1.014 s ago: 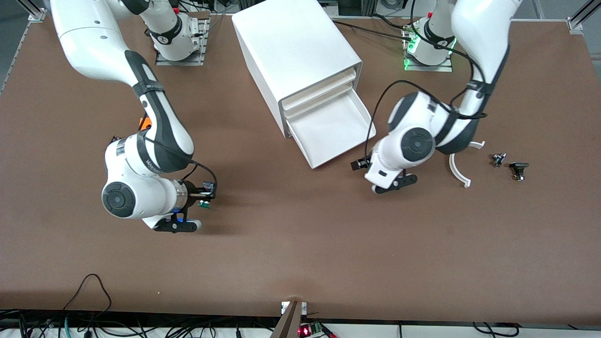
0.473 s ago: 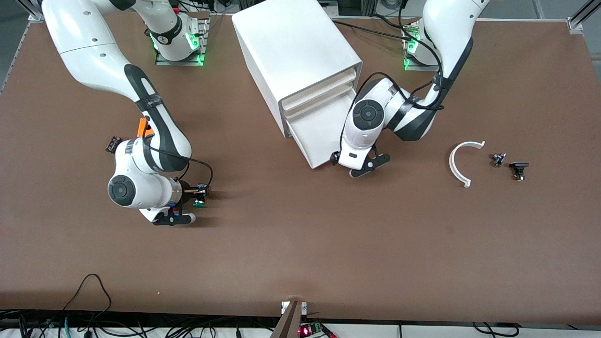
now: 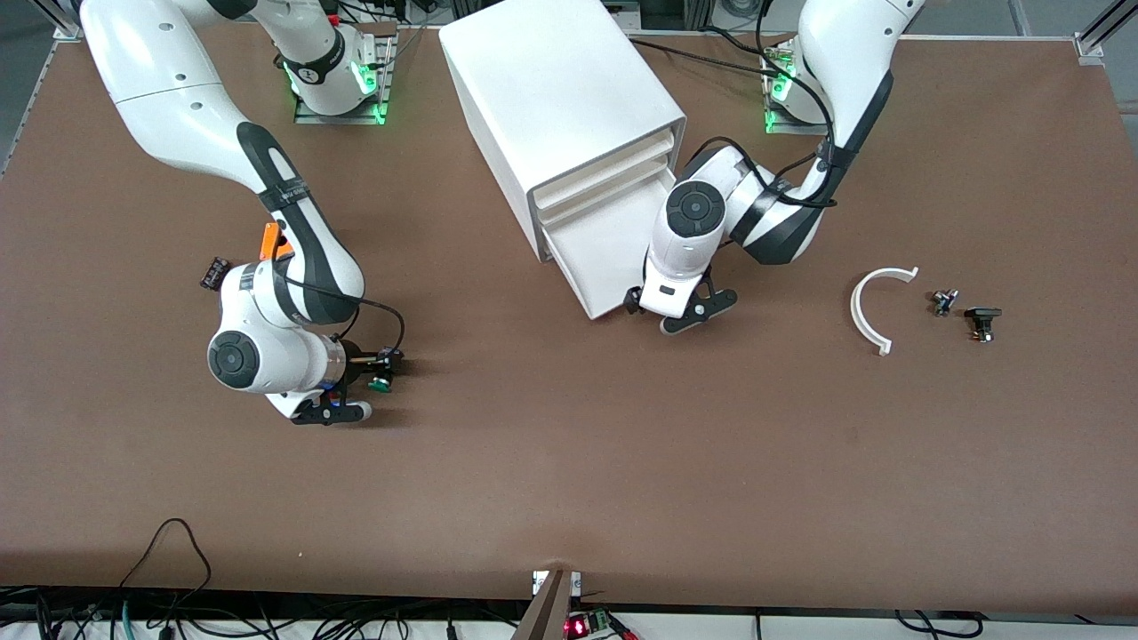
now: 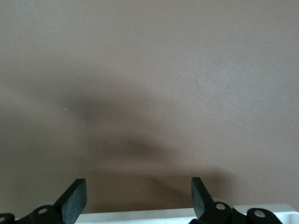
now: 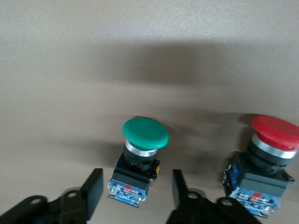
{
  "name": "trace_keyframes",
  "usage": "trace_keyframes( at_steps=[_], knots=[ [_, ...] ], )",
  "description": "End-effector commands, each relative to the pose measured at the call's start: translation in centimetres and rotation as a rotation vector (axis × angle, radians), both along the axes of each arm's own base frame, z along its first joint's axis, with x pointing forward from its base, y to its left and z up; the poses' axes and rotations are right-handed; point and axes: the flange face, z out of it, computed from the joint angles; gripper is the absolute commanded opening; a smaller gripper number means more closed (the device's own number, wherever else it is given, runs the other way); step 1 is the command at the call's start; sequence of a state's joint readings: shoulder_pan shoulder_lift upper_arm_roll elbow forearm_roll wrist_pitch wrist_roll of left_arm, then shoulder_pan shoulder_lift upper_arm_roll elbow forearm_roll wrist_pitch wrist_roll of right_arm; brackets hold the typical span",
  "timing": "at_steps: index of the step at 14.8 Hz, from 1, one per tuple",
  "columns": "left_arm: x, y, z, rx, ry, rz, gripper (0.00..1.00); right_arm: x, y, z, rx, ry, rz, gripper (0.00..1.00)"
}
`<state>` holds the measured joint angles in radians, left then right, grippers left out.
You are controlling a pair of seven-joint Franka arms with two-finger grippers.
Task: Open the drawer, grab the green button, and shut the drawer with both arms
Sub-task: 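Set the green button on the table while the left gripper pushes the drawer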
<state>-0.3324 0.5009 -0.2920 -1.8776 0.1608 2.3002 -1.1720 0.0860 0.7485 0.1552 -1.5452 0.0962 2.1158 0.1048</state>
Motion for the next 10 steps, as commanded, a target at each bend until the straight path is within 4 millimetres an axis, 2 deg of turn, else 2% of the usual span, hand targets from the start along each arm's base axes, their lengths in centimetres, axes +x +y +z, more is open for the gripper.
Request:
trace_keyframes(
  at_steps=[1,5,7,10],
  knots=[
    [-1.1,-0.1,0.2,0.022,-0.020,-0.013,0.99,0.4,-2.5,3.9,0.010,-0.037,-0.012,1.00],
    [-1.8,-0.4,-0.6,0.029,-0.008,0.015,0.99,-0.1,-6.8,11.1,-0.062,-0.058,-0.036,1.00],
    [-2.6,-1.3,-1.1,0.027,-0.004,-0.003,0.99,-1.4,-8.9,15.7,-0.117,-0.110,-0.037,1.00],
    [-3.7,-2.5,-1.7,0.020,0.015,-0.032,0.99,-4.5,-10.7,21.0,-0.180,-0.148,-0.029,1.00]
  ],
)
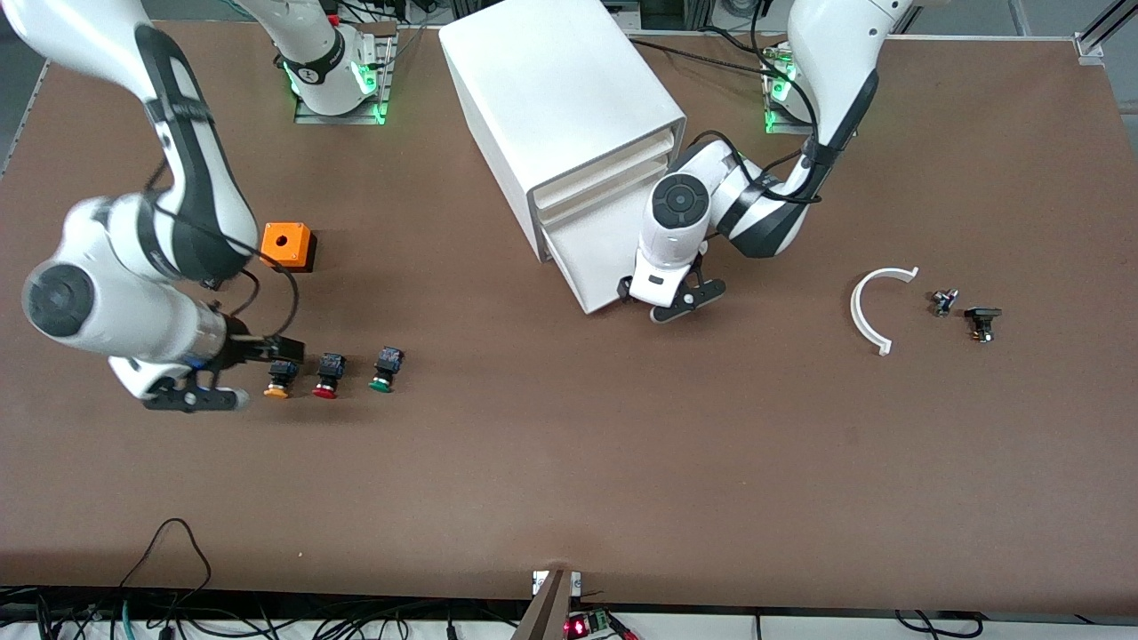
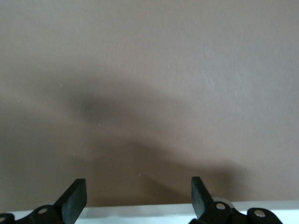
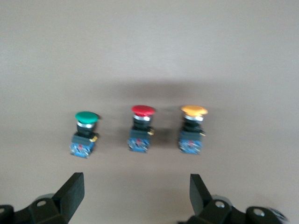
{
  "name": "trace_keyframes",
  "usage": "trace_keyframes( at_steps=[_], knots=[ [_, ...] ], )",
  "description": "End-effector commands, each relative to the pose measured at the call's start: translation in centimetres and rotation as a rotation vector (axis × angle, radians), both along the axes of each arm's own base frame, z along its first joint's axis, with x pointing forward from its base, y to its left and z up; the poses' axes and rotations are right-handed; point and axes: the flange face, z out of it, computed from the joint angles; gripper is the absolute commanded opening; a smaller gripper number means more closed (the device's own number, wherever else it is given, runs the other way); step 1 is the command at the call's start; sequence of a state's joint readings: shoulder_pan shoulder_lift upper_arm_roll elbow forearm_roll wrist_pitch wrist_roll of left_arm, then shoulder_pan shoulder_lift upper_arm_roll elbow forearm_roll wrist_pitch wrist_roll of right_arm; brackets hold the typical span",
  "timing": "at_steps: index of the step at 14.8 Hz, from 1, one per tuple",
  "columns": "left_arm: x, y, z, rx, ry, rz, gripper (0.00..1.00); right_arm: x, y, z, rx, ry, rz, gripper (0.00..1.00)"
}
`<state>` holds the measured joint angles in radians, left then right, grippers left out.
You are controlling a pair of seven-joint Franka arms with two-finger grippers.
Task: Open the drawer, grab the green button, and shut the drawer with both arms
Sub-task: 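Set the green button on the table while the left gripper pushes the drawer, then push the drawer shut into the cabinet with the left gripper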
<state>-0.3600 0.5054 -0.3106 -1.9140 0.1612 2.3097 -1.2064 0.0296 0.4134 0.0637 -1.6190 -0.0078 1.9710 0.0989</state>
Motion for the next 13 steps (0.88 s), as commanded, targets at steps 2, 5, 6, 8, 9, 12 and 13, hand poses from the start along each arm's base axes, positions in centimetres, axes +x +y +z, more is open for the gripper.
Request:
trace_keyframes(
  at_steps=[2,5,6,8,9,12,13],
  knots=[
    [-1.7,-1.0,-0.4,0.005,0.000,-0.047,0.99,-5.5,-1.0,7.1,-0.047,-0.002,0.003,1.00],
    [-2.8,-2.3,-0.2,-0.008,0.011,-0.053,0.99,-8.3,-2.1,14.1,-0.052,-0.036,-0.018,1.00],
    [-3.2,-2.5,-0.3,-0.009,0.015,-0.060,0.99,-9.1,-2.4,16.7,-0.052,-0.059,-0.015,1.00],
    [-4.5,-3.2,-0.6,-0.012,0.036,-0.073,0.99,-9.5,-2.0,21.8,-0.050,-0.093,-0.010,1.00],
    [-5.0,-3.5,-0.7,-0.021,0.051,-0.064,0.99,-9.7,-1.9,24.1,-0.049,-0.096,-0.010,1.00],
    [-5.9,-4.0,-0.9,-0.054,0.107,-0.012,0.99,-10.5,-0.8,26.9,-0.078,-0.088,0.009,1.00],
    [-6.8,-4.6,-0.9,-0.063,0.122,-0.023,0.99,-10.6,-0.9,27.1,-0.069,-0.091,0.005,1.00]
  ],
)
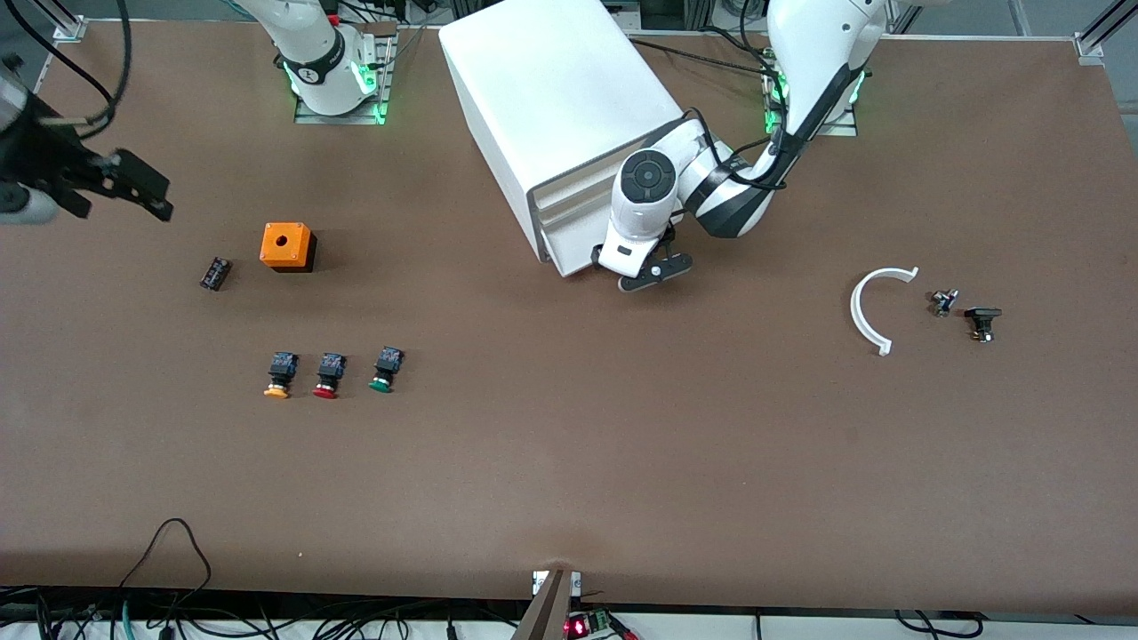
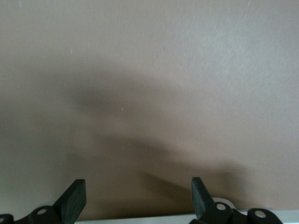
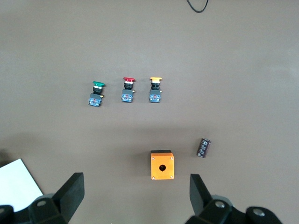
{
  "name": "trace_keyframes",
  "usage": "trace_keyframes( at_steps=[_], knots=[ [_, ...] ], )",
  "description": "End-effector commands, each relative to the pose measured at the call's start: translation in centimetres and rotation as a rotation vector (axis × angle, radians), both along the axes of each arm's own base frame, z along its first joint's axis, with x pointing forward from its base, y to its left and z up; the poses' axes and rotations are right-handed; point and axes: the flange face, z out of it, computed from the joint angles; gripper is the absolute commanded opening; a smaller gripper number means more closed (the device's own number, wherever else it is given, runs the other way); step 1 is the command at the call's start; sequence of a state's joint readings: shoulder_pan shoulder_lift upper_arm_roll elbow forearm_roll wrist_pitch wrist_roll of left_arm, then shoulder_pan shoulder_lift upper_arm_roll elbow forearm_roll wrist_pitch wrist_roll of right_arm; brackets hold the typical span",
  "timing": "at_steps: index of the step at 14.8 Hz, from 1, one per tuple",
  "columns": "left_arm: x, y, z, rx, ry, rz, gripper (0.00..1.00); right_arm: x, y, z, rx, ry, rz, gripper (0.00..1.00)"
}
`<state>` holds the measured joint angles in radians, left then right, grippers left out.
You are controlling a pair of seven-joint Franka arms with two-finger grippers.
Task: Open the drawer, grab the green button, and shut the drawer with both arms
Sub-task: 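Push the drawer shut into the cabinet with the left gripper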
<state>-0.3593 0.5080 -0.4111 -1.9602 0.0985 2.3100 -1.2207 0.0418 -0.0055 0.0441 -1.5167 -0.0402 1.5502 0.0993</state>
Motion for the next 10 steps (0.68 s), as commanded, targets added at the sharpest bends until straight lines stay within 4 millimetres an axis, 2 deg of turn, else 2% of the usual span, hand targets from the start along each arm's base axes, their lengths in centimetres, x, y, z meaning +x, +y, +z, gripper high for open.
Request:
trace_keyframes(
  at_steps=[1,5,7,8,10],
  knots=[
    [-1.9,-0.9,0.0,-0.020,0.042,0.009,0.99,0.6,0.6,0.0,-0.018,0.016,0.008,1.00],
    [-3.5,-1.9,-0.1,-0.023,0.059,-0.018,0.99,1.4,0.3,-0.9,-0.016,0.019,0.003,1.00],
    [-4.5,-2.6,0.0,-0.026,0.070,-0.041,0.99,2.2,-0.5,-2.4,-0.013,0.041,-0.001,1.00],
    [-5.0,-2.5,0.0,-0.009,0.088,-0.050,0.99,2.7,-0.4,-3.3,0.010,0.039,-0.001,1.00],
    [-5.4,-2.7,-0.1,-0.001,0.098,-0.058,0.99,2.9,-1.6,-4.5,0.055,0.044,-0.030,1.00]
  ],
)
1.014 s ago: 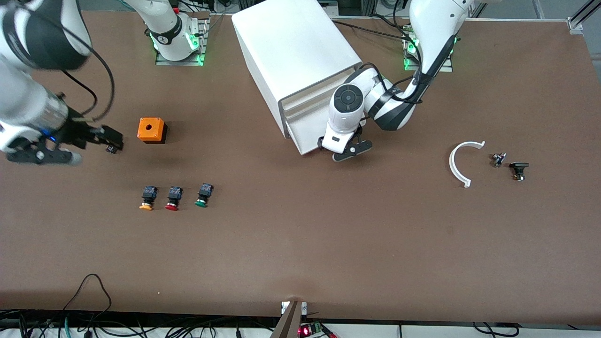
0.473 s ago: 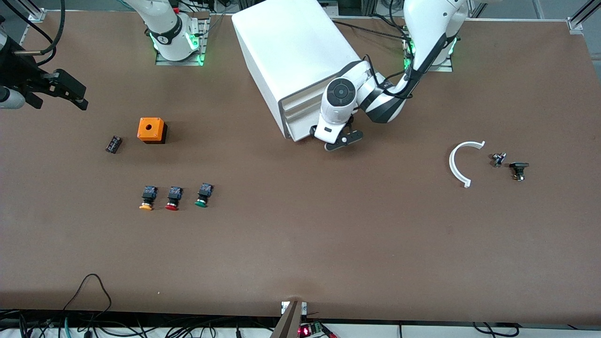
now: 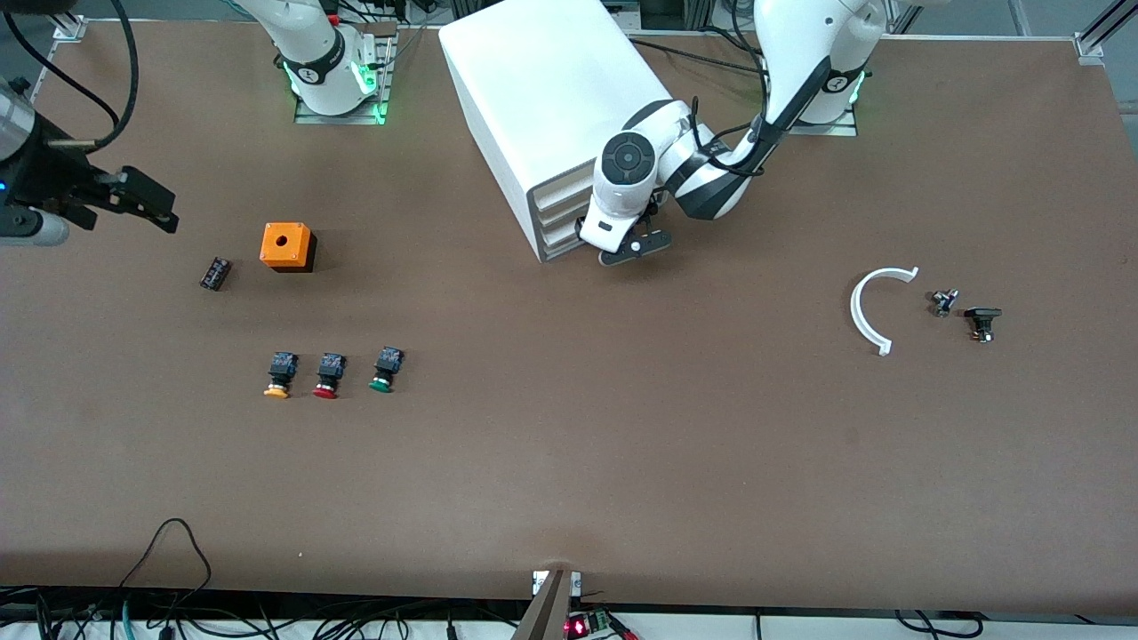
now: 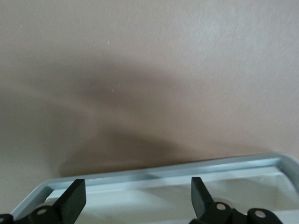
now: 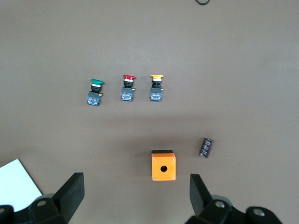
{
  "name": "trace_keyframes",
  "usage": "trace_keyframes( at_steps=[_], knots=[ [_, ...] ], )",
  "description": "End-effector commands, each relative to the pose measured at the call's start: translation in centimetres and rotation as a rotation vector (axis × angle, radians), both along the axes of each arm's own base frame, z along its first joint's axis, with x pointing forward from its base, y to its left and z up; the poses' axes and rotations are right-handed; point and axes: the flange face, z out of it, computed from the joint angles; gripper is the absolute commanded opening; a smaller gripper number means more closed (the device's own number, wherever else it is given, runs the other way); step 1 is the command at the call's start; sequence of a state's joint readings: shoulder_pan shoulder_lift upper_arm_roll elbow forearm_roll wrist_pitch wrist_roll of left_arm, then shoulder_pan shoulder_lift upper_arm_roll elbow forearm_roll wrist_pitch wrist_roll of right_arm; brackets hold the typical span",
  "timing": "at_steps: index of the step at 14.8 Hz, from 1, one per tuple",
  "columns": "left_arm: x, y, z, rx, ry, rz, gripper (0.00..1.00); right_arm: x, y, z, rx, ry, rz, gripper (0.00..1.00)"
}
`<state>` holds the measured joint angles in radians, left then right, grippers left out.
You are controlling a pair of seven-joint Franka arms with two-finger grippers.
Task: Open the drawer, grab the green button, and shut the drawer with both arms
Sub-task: 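Push the drawer shut into the cabinet with the left gripper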
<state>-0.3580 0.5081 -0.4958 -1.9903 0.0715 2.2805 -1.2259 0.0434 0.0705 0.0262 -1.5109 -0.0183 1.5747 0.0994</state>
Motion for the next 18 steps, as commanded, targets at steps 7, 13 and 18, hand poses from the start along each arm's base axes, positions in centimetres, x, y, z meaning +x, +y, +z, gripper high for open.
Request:
trace_keyframes(
  at_steps=[7,13,18],
  knots=[
    [-0.9,-0.1,0.0,0.003,0.031,-0.002,0.99,0.2,-0.7,1.1,0.014,-0.036,-0.010,1.00],
    [1.1,0.2,2.6,-0.018,-0.022,-0.006,0.99,0.2,-0.4,1.2,0.012,-0.044,0.003,1.00],
    [6.9,4.3,6.8,-0.025,-0.012,-0.100,0.99,0.2,-0.6,1.4,-0.015,-0.049,0.004,1.00]
  ],
)
